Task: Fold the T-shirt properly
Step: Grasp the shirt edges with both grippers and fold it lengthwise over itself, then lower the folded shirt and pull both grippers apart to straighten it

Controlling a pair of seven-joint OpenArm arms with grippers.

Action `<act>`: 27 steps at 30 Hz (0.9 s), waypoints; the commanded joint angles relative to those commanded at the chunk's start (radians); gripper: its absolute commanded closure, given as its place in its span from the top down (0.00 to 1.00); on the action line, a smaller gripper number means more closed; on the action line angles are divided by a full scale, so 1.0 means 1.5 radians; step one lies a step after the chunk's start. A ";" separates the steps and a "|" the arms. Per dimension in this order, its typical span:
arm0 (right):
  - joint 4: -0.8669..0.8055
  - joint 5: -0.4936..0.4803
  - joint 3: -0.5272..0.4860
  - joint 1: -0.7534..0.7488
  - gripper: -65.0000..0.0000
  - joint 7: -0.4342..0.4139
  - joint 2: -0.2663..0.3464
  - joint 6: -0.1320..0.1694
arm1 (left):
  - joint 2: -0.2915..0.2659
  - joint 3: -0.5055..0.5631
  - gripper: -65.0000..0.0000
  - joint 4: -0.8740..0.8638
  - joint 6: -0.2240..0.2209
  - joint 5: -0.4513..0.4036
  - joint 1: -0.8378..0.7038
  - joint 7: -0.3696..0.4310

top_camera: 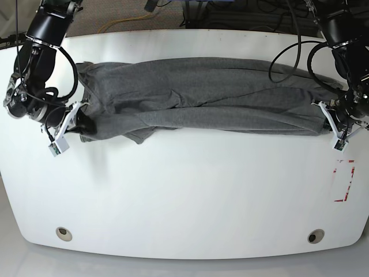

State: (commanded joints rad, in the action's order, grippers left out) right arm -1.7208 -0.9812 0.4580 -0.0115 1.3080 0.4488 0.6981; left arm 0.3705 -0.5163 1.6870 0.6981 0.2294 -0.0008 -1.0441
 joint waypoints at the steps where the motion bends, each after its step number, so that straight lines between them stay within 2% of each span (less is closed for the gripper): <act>1: -0.009 -0.011 0.005 -0.011 0.00 0.000 0.000 0.000 | -0.002 -0.010 0.00 0.014 0.000 0.000 -0.009 0.000; 4: -0.042 -0.027 0.031 -0.054 0.00 0.000 -0.002 0.000 | -0.003 -0.016 0.00 0.061 0.000 0.000 -0.040 0.000; 13: -0.055 -0.031 0.037 -0.143 0.00 0.000 -0.003 0.000 | 0.000 -0.029 0.00 0.130 0.000 0.000 -0.137 0.000; 18: -0.058 -0.081 0.037 -0.192 0.00 0.000 -0.003 0.000 | 0.001 -0.056 0.00 0.133 0.000 -0.001 -0.174 0.000; 21: -0.054 -0.080 0.037 -0.208 0.00 -0.002 -0.004 0.000 | 0.013 -0.053 0.00 0.133 0.000 -0.001 -0.204 0.000; 22: -0.053 -0.079 0.037 -0.210 0.02 -0.002 -0.004 0.000 | 0.016 -0.052 0.00 0.133 0.000 -0.001 -0.211 0.000; 24: -0.043 -0.079 0.037 -0.211 0.14 -0.002 -0.005 0.000 | 0.016 -0.052 0.06 0.133 0.000 -0.001 -0.222 0.000; 27: -0.012 -0.079 0.038 -0.212 0.41 -0.003 0.001 0.000 | 0.017 -0.052 0.29 0.131 0.000 -0.001 -0.233 0.000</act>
State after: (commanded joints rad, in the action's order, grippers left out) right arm -1.7392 -1.0994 0.5148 -0.3291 1.3034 0.4503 0.6981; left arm 0.3966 -0.5946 1.8834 0.6981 0.2279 -0.3506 -1.0441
